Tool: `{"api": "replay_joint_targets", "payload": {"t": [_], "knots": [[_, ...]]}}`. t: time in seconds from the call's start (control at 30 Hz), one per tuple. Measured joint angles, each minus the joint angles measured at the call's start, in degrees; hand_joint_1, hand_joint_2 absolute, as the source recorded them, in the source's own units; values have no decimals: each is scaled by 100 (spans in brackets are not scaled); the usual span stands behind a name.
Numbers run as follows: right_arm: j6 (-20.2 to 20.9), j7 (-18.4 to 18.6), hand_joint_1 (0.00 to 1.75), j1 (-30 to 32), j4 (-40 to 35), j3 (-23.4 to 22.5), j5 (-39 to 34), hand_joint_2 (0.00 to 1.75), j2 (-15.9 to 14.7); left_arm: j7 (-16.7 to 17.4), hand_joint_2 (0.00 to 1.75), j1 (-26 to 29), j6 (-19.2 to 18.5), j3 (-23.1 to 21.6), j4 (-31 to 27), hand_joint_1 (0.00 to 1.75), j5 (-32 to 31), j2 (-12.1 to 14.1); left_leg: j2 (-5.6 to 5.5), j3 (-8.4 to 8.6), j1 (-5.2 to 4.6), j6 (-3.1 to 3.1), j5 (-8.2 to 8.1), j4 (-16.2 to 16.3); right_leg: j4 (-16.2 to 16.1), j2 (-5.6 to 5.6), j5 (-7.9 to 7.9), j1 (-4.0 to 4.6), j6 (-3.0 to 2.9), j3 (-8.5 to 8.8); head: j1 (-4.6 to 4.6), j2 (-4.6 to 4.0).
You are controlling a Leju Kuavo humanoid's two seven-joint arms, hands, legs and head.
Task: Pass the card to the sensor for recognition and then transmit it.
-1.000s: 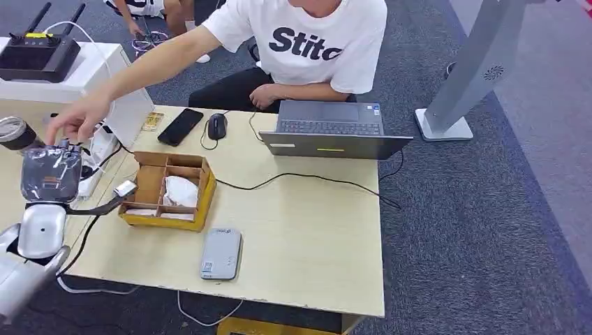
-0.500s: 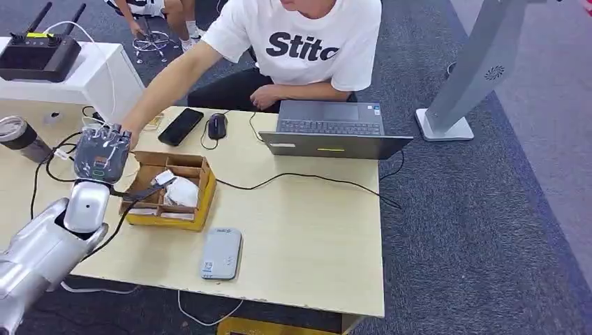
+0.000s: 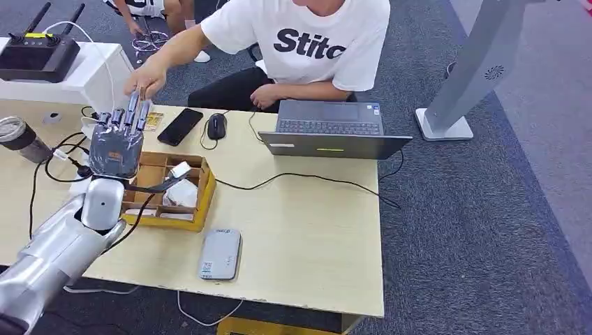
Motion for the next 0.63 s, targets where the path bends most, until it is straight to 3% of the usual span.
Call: {"api": "replay_joint_targets", "payload": {"t": [0.1, 0.17, 0.27, 0.33, 0.47, 0.53, 0.57, 0.63], "knots": [[0, 37, 0, 14, 0, 0, -87, 175, 0, -118, 175, 241, 267, 218, -288, 0, 0, 13, 1, 0, -1, 0, 0, -1, 0, 1, 0, 0, 0, 0, 0, 0], [-2, 74, 0, 30, 0, -4, -172, 175, 0, -368, 175, 608, 420, 509, -710, 0, 15, 20, 6, 2, -4, 2, -2, -1, 0, 7, -1, -2, 0, 1, 9, 0], [-4, 30, 0, 82, 0, -15, -330, 175, 0, -1199, 175, 1656, 540, 1515, -1860, 0, 110, 0, 40, 3, -6, 6, -14, -2, 0, 41, -3, -6, 1, -9, 2, 0], [-9, -77, 0, 120, 2, -37, -444, 175, 7, -1736, 175, 2359, 651, 2271, -2647, 0, 539, -74, 57, 3, -8, -2, -24, -3, 0, 59, -5, -8, 3, -13, 2, 0], [-66, -269, 0, 209, 28, -120, -568, 175, 35, -2363, 175, 3930, 756, 3613, -4443, 0, 986, -302, 79, 5, -7, 9, -38, -3, -3, 75, -12, -7, 3, -18, 2, 0], [-83, -286, 0, 228, 39, -149, -601, 175, 46, -2525, 175, 4397, 756, 4052, -5000, 0, 1101, -402, 64, 0, -7, 12, -40, -4, -3, 58, -23, -7, 16, -14, 0, 0], [-101, -312, 0, 228, 48, -160, -642, 175, 59, -2757, 175, 4563, 756, 4222, -5202, 0, 1200, -502, 59, -2, -7, 13, -41, -4, -3, 53, -23, -7, 16, -13, 4, 0], [-138, -402, 0, 227, 81, -194, -756, 175, 91, -3738, 175, 5092, 758, 4892, -5885, 0, 1786, -908, 62, -2, -8, 15, -47, -9, -2, 53, -25, -7, 14, -1, 2, 0]]}}
